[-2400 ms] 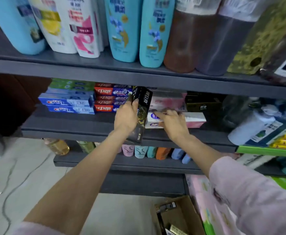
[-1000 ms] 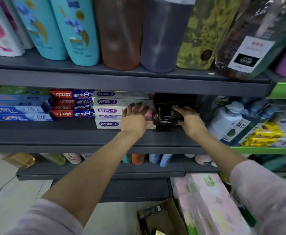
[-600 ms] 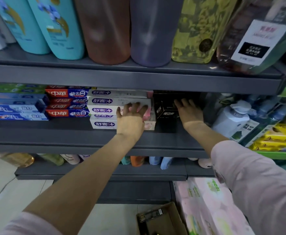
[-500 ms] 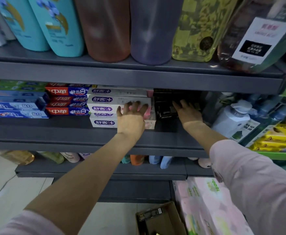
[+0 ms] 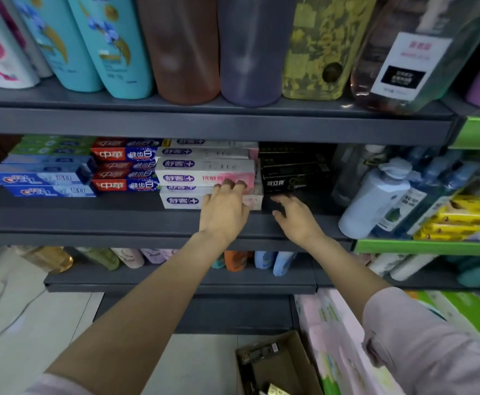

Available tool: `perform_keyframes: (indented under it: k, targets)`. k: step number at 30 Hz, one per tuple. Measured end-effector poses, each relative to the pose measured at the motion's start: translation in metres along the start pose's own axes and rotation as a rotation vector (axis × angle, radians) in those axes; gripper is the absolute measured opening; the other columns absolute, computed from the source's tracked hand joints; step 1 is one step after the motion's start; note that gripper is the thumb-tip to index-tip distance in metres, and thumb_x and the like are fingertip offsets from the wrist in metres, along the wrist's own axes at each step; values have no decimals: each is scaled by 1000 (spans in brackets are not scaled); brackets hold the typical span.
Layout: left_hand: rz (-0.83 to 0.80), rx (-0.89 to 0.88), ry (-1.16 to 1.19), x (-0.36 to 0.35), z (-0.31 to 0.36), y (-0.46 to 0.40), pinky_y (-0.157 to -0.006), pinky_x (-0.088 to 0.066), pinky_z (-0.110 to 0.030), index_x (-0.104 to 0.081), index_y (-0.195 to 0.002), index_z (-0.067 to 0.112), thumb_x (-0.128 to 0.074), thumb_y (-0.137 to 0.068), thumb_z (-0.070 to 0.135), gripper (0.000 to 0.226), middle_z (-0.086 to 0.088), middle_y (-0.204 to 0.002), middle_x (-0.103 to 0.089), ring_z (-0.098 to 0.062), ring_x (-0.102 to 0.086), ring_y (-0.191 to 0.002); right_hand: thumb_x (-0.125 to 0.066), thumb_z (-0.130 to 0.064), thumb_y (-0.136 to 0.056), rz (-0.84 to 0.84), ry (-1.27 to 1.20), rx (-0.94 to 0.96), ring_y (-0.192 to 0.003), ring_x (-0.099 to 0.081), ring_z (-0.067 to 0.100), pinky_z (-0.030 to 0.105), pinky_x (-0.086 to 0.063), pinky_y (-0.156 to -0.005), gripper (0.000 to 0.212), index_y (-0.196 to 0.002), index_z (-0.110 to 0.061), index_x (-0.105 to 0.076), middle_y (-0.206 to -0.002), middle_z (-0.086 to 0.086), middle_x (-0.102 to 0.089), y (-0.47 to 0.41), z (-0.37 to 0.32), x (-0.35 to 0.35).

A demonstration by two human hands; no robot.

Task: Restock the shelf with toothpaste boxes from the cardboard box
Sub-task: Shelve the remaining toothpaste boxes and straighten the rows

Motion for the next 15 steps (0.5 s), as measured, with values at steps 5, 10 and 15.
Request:
perform_keyframes:
  k: [5,10,15]
  targets:
    - [-210,174,346,-31,-12,64,-88,-48,-40,-56,-117,14,-50,-89,20,30,-10,-110,-65,-31,-59,-104,-41,-12,-96,23,23,-119,-109,-57,31,38,-49,-87,31,-120,-13,-60,-121,12,-59,69,2,-21]
    - [-378,309,459,-86,-17,158,-85,-52,-38,-63,-103,18,-53,-90,24,18,-9,-105,-68,-28,-63,-99,-44,-20,-96,-175,169,-238,-108,-58,32,36,-48,-84,24,-112,-17,-61,-118,11,-63,165,33,-82]
    - [-554,366,447,-144,-6,250,-85,-50,-36,-62,-106,15,-50,-93,26,20,-8,-108,-66,-28,-61,-101,-38,-19,-95,-280,279,-276,-96,-63,33,37,-51,-77,24,-103,-16,-61,-103,13,-67,258,85,-142]
Point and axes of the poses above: each hand's wrist, its own y-axis away from the middle knuckle, its own x-axis out of the back of the hand, z = x × y, the point moved 4 cm from there along -y, towards the middle knuckle
